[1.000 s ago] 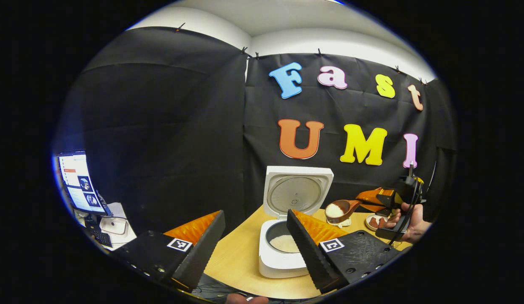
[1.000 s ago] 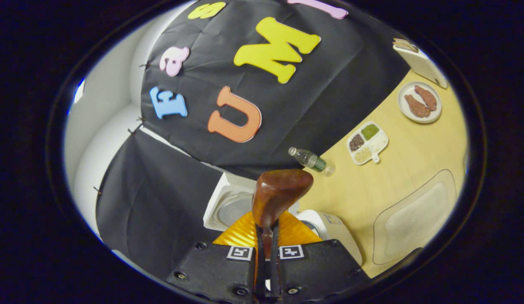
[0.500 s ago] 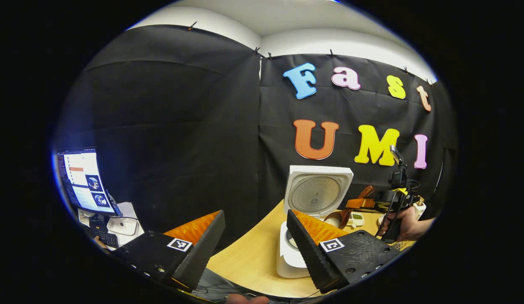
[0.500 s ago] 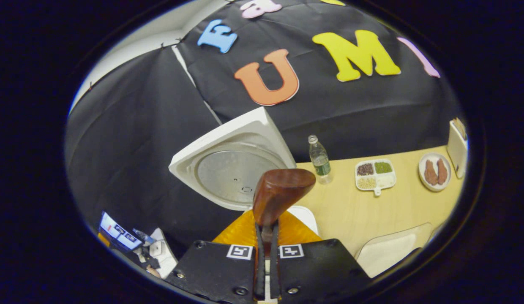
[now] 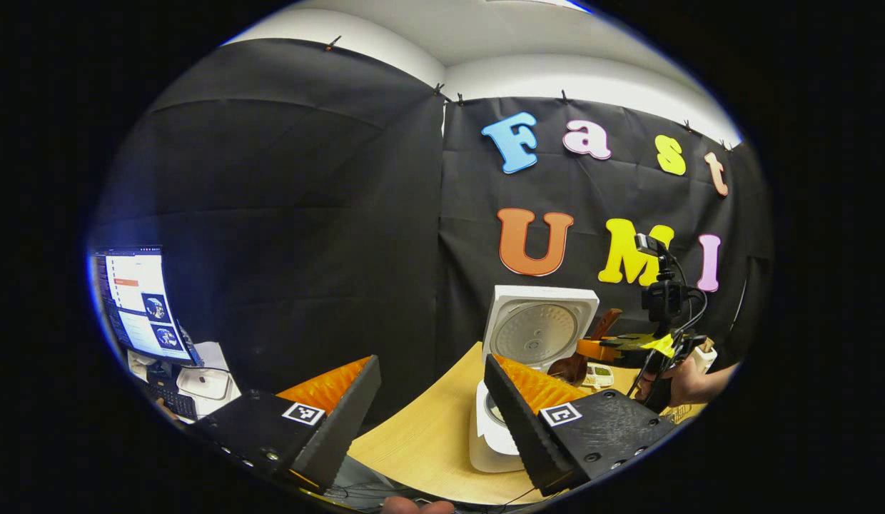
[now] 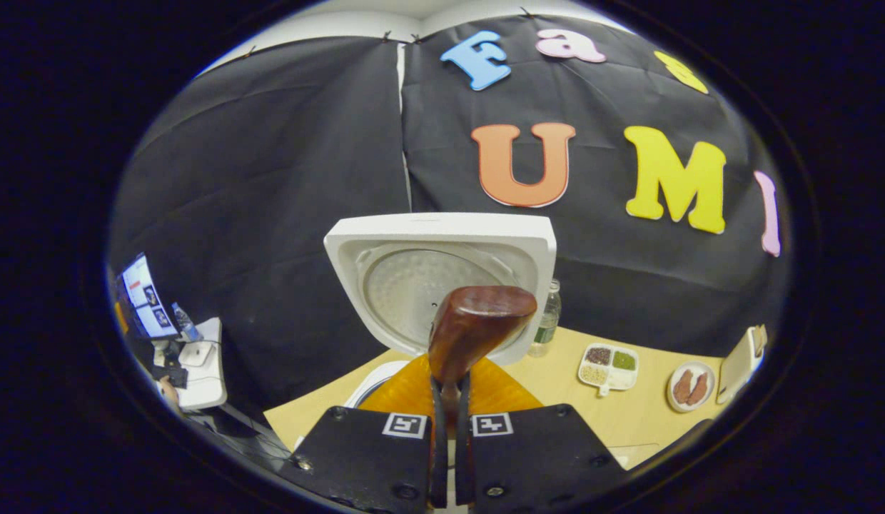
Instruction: Close the left gripper, press the button to open the rice cooker; take a wooden spoon from the chopstick holder with the right hand, scoop a spoonful of rice and pour it into the rice cooker, then put the wooden spoon back into the chopstick holder.
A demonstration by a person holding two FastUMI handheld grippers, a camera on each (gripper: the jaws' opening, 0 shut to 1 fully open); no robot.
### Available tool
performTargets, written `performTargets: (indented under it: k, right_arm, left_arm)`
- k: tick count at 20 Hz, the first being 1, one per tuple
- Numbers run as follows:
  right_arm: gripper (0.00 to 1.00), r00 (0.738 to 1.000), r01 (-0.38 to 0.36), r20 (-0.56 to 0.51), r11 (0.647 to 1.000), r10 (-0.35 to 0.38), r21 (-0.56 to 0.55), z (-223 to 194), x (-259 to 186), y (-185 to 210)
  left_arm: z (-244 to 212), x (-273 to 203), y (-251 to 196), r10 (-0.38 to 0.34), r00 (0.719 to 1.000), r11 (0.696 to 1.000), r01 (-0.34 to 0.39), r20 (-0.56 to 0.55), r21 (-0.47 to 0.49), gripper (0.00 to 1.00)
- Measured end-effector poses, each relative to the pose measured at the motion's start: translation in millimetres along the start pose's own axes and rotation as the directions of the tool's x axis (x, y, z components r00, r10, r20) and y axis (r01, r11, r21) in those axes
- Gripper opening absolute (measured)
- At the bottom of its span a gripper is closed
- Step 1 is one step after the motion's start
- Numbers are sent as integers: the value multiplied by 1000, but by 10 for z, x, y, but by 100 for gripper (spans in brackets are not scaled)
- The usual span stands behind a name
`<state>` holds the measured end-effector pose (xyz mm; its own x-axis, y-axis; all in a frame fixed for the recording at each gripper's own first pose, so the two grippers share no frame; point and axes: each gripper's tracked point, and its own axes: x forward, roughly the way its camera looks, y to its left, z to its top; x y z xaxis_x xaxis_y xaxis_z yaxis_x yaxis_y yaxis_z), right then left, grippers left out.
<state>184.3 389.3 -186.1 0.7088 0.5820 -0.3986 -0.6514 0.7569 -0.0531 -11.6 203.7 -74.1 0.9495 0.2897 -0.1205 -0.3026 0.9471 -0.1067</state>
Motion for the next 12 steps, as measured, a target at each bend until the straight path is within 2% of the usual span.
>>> performTargets:
  k: [5, 7, 9, 12]
  right_arm:
    - [10, 999, 30, 30, 983, -25, -180, 100, -55, 135]
    - [10, 999, 40, 31, 972, -33, -233, 103, -65, 170]
    - [10, 999, 46, 21, 961, -42, -272, 105, -49, 182]
    - [10, 996, 84, 38, 948, -76, -308, 158, -77, 165]
  left_arm:
    - [-3, 56, -66, -40, 999, 999, 40, 11, 21, 94]
    - [-24, 63, -138, -86, 996, 996, 86, 15, 10, 94]
    - [-32, 58, -231, -147, 989, 989, 146, 28, 18, 94]
    - [-77, 135, -212, -177, 983, 983, 175, 39, 60, 94]
